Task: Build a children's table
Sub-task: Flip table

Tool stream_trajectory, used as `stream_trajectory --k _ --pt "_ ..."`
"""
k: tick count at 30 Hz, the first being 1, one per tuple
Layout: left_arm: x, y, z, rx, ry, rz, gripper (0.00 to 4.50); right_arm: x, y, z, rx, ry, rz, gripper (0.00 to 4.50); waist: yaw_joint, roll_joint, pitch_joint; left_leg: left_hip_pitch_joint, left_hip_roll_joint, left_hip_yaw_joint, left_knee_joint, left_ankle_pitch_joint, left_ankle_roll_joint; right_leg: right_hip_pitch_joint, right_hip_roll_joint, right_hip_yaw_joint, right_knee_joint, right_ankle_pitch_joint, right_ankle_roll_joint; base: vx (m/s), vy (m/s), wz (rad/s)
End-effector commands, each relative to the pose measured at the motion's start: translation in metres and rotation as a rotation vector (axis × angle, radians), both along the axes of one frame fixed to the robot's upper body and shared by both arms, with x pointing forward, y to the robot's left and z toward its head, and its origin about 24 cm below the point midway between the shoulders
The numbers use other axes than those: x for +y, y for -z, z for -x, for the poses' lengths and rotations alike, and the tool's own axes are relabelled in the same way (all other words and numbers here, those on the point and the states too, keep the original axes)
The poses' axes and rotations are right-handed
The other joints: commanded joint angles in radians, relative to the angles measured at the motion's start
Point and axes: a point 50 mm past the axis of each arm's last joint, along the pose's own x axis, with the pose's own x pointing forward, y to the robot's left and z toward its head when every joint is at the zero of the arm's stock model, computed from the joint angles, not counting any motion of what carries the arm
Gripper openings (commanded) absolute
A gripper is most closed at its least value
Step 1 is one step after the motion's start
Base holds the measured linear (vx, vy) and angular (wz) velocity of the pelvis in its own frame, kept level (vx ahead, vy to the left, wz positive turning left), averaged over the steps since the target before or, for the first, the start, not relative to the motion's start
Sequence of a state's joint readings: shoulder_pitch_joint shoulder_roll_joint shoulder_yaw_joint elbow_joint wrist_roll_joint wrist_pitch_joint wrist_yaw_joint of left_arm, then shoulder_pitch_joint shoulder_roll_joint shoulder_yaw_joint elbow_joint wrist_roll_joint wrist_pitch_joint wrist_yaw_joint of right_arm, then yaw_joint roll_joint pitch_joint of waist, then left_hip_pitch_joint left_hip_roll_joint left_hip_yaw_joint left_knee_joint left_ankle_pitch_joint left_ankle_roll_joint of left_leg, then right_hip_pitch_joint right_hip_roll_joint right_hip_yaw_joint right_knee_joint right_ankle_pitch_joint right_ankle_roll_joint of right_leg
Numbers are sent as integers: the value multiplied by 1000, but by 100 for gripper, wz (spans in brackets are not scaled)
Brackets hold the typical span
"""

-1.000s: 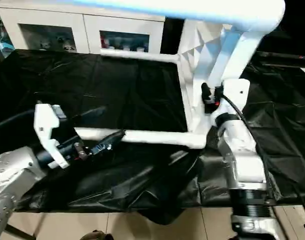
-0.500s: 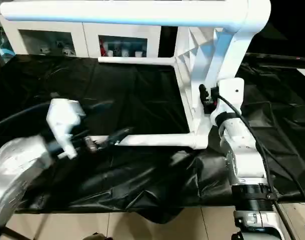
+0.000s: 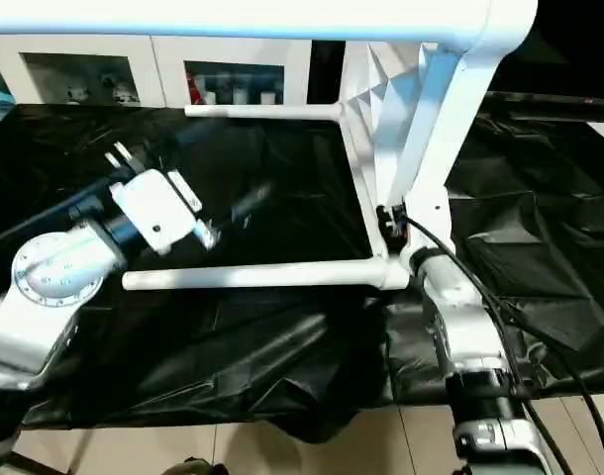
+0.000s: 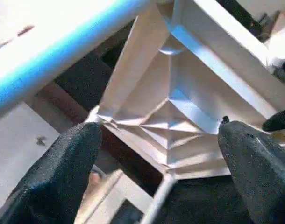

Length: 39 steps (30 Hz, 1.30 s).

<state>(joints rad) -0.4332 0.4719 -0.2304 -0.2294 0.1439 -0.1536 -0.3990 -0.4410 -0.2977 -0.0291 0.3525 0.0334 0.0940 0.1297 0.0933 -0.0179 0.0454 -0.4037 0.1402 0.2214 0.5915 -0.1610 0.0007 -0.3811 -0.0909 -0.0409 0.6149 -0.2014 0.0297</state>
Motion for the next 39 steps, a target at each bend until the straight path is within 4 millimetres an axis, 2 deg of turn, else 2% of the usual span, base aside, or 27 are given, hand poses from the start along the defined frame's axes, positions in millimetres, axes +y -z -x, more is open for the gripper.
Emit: stream_trajectory --k 1,5,6,7,8,11,13,17,19,22,26,30,35,38,39 --pt "1 6 1 -6 -10 -15 450 -1 -15 -3 -80 7 31 283 5 9 -62 44 90 -58 -79 -314 -61 16 -66 38 -63 -124 -190 0 0 0" --pt "4 12 2 -28 -38 -30 450 6 -24 -3 -152 2 18 283 4 8 -60 45 90 -58 -81 -346 -70 11 -64 39 -66 -151 -176 0 0 0" --pt "8 8 1 -88 -79 -23 450 9 -24 -3 -155 -1 12 283 3 9 -61 44 90 -60 -82 -352 -71 11 -63 39 -66 -151 -171 0 0 0" --pt "9 4 0 -120 -88 -10 450 11 -22 -4 -149 -3 8 283 2 6 -60 43 90 -61 -83 -353 -70 13 -63 38 -66 -152 -170 0 0 0" --pt "9 1 0 -139 -90 -1 450 11 -21 -4 -145 -4 7 255 3 7 -60 44 90 -61 -83 -356 -69 12 -65 38 -67 -158 -171 0 0 0" --pt "8 -14 1 -294 -135 8 450 14 -15 -3 -131 -32 -3 246 3 3 -62 43 91 -60 -81 -339 -58 14 -65 38 -65 -127 -174 0 0 0" --pt "8 -18 2 -336 -154 6 450 15 -14 -3 -132 -37 -8 223 4 5 -62 42 91 -60 -80 -324 -50 14 -65 38 -63 -115 -177 0 0 0" --pt "9 -29 3 -425 -186 25 450 13 -14 -4 -135 -29 4 218 3 7 -63 41 90 -60 -77 -306 -39 15 -65 37 -62 -98 -181 0 0 0" --pt "9 -34 2 -460 -189 46 450 10 -15 -5 -137 -16 7 217 2 8 -62 43 90 -60 -78 -321 -42 13 -63 36 -63 -114 -186 0 0 0" --pt "8 -33 -4 -485 -206 11 450 10 -17 -5 -145 -12 8 216 0 10 -62 43 89 -60 -78 -348 -50 11 -63 37 -67 -141 -178 0 0 0" --pt "13 -45 -15 -602 -325 -1 450 11 -21 -6 -166 -16 7 216 -1 12 -64 42 88 -62 -76 -334 -48 12 -63 37 -64 -125 -174 0 0 0" --pt "16 -52 -24 -626 -368 -12 450 13 -22 -7 -176 -24 8 215 0 13 -65 37 86 -61 -73 -286 -30 16 -63 35 -58 -69 -192 0 0 0" --pt "23 -58 -40 -614 -451 4 450 18 -25 -8 -193 -44 14 214 3 18 -66 40 85 -61 -72 -300 -28 14 -63 35 -60 -85 -201 0 0 0" --pt "24 -62 -42 -603 -454 47 450 18 -25 -8 -199 -45 16 213 3 16 -67 37 86 -61 -71 -283 -22 18 -66 34 -57 -61 -212 0 0 0" --pt "24 -62 -42 -603 -454 47 433 18 -25 -8 -199 -45 16 213 4 16 -67 37 86 -60 -70 -275 -18 18 -66 35 -57 -51 -215 0 0 0"
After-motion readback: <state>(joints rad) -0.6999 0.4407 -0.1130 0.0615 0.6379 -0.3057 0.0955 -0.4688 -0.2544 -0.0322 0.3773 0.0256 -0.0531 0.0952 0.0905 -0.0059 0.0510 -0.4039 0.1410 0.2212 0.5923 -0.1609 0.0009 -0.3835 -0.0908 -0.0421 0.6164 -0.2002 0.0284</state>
